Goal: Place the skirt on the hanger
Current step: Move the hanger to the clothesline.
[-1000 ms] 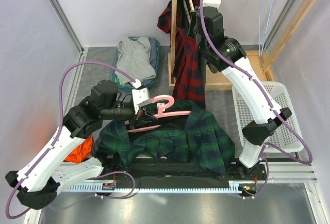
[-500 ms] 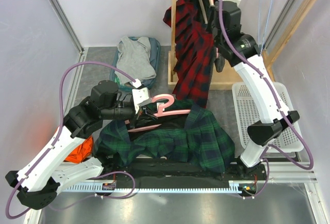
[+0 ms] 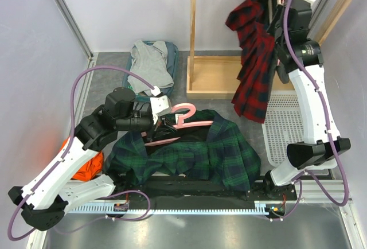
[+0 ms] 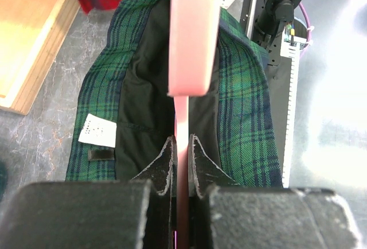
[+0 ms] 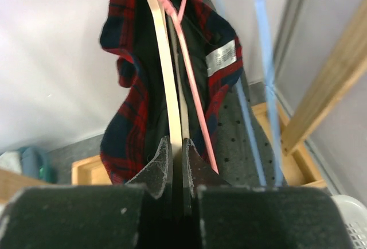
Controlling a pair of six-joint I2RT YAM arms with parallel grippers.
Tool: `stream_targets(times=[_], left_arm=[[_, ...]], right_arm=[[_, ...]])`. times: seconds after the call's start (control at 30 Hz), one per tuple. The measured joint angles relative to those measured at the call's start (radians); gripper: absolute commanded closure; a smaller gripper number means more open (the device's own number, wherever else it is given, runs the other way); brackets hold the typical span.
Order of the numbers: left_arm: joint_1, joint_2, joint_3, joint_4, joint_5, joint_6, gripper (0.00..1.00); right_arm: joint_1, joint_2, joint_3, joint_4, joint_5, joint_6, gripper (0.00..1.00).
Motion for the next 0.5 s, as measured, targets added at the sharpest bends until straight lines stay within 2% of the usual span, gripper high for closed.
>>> stream_targets(times=[0.13,0.2,0.23,0.3,0.33,0.43,0.5], left_arm=[[0.000,0.011,0.001,0.008,-0.001,0.000,0.98],[0.000,0.021,0.002,0.014,-0.002,0.000,0.98],[0.000,0.026,0.005,0.014,-0.003,0.000,0.98],[0.000,0.038,0.010,0.018,-0.006,0.000,0.98],[0.000,0.043,0.014,0.019,-0.008,0.000,0.98],[0.000,0.060,0.031,0.020,-0.017,0.000,0.98],[0.000,0.071,0.044,0.020,-0.021,0.000,0.98]], right_arm=[[-0.053,-0.010,-0.010,0.001,-0.012,0.001,1.00],[-0.062,-0.014,-0.015,0.004,-0.021,0.000,0.89],[-0.064,-0.021,-0.027,0.012,-0.035,-0.003,0.71],[-0.065,-0.035,-0.045,0.026,-0.064,-0.008,0.53],[-0.066,-0.046,-0.058,0.031,-0.090,-0.019,0.40],[-0.066,-0.071,-0.076,0.041,-0.151,-0.029,0.26],[-0.066,-0.092,-0.082,0.043,-0.195,-0.035,0.20]])
